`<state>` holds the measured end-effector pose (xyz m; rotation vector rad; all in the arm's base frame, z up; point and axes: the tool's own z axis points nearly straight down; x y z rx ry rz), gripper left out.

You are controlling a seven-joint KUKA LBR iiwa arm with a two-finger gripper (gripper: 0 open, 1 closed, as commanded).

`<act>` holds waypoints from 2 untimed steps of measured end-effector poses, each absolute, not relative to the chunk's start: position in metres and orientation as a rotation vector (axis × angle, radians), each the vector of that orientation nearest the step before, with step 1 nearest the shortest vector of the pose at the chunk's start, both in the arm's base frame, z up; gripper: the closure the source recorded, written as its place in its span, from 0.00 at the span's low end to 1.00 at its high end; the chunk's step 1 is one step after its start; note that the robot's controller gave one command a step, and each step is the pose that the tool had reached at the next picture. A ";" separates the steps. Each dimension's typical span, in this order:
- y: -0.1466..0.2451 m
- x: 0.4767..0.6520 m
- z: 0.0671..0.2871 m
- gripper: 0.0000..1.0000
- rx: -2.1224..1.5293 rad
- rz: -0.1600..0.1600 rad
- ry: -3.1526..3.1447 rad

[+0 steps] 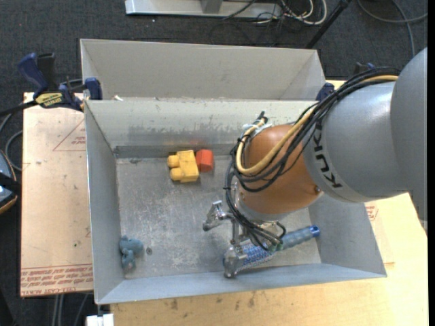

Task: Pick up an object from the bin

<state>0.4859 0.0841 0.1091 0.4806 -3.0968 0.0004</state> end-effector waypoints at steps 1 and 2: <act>0.025 0.500 0.075 0.00 0.694 -0.006 -3.083; 0.025 0.499 0.076 1.00 0.697 -0.002 -3.076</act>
Offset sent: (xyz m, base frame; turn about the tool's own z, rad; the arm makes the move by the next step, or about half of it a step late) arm 0.0086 -0.0616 -0.0391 -0.1392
